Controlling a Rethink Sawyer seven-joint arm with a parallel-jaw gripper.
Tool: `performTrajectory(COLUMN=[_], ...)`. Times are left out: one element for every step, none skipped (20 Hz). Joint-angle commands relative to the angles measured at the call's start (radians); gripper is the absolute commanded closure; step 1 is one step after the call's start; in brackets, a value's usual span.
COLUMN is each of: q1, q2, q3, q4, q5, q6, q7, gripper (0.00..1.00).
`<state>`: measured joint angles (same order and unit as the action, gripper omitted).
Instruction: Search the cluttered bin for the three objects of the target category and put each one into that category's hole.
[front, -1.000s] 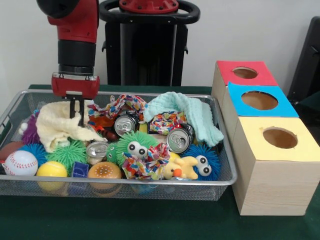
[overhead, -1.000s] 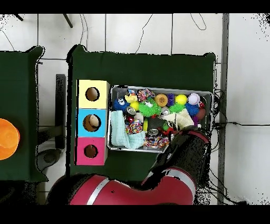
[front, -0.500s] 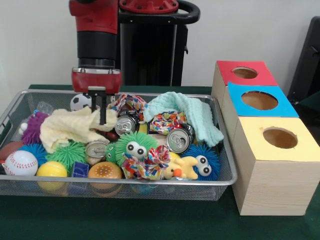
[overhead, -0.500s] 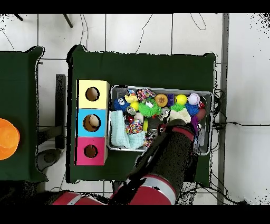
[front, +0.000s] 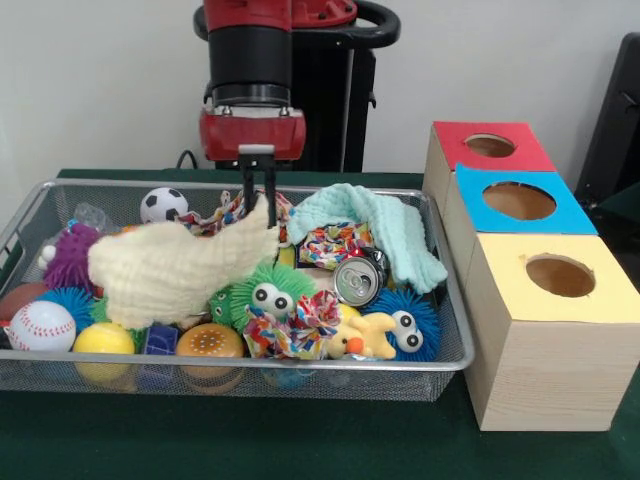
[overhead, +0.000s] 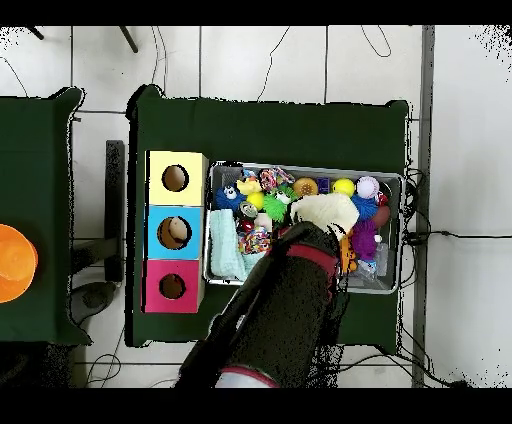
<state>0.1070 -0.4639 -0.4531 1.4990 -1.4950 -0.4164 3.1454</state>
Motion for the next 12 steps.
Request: performTrajectory(q1=[0.056, 0.064, 0.071, 0.078, 0.084, 0.093, 0.105, 0.124, 0.139, 0.159, 0.171, 0.181], q2=[-0.070, -0.080, -0.082, -0.085, -0.085, -0.089, -0.086, -0.089, -0.085, -0.083, -0.080, -0.078], q3=[0.137, 0.138, 0.136, 0.136, 0.134, 0.135, 0.128, 0.120, 0.110, 0.097, 0.088, 0.078], q4=[0.109, 0.114, 0.114, 0.118, 0.118, 0.122, 0.120, 0.121, 0.118, 0.115, 0.112, 0.112], q5=[-0.007, -0.007, -0.009, -0.009, -0.009, -0.012, -0.021, -0.034, -0.047, -0.063, -0.069, -0.070], q6=[0.050, 0.056, 0.060, 0.069, 0.072, 0.077, 0.076, 0.079, 0.076, 0.072, 0.068, 0.066], q7=[0.464, 0.481, 0.492, 0.508, 0.518, 0.537, 0.563, 0.600, 0.633, 0.674, 0.695, 0.706], gripper=[1.00, 1.00, 1.00, 1.00, 1.00, 1.00, 1.00, 1.00, 1.00, 1.00, 1.00, 1.00])
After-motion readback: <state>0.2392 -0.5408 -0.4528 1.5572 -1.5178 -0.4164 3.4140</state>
